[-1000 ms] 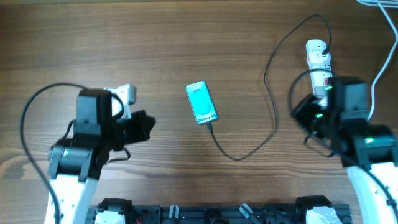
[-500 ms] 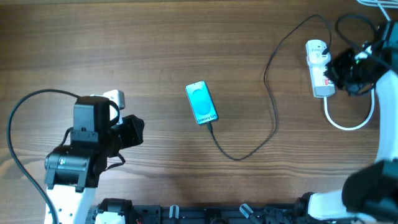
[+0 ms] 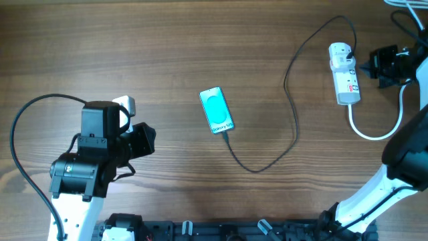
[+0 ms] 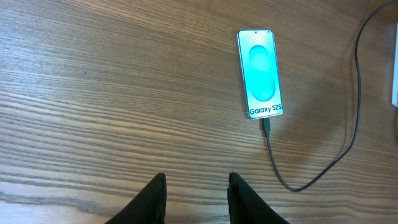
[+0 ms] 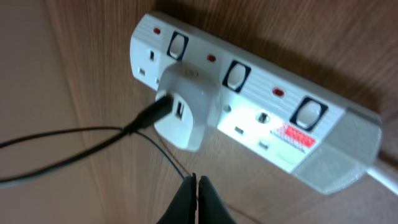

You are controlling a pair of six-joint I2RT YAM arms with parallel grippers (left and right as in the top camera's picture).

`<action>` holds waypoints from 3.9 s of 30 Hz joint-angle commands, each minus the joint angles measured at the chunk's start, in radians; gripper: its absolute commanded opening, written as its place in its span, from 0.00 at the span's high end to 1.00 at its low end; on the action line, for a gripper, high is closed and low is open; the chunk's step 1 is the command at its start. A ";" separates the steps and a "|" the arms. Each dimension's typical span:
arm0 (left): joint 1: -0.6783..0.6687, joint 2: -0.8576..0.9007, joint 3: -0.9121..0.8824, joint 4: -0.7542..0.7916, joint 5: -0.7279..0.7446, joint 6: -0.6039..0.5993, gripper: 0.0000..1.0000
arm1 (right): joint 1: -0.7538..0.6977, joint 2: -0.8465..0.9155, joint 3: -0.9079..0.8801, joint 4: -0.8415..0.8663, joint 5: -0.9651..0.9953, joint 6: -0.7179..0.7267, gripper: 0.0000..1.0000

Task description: Plug charger to phone and switch on socket

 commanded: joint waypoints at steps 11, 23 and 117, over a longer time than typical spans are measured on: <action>0.005 0.001 -0.001 0.000 -0.016 0.005 0.66 | 0.040 0.127 0.021 0.114 0.114 0.064 0.95; 0.005 0.001 -0.001 0.000 -0.016 0.005 0.64 | 0.050 0.190 0.021 0.129 0.116 -0.003 0.95; 0.005 0.001 -0.001 -0.004 -0.016 0.005 0.00 | 0.305 -1.609 0.019 -0.694 0.407 -0.338 0.00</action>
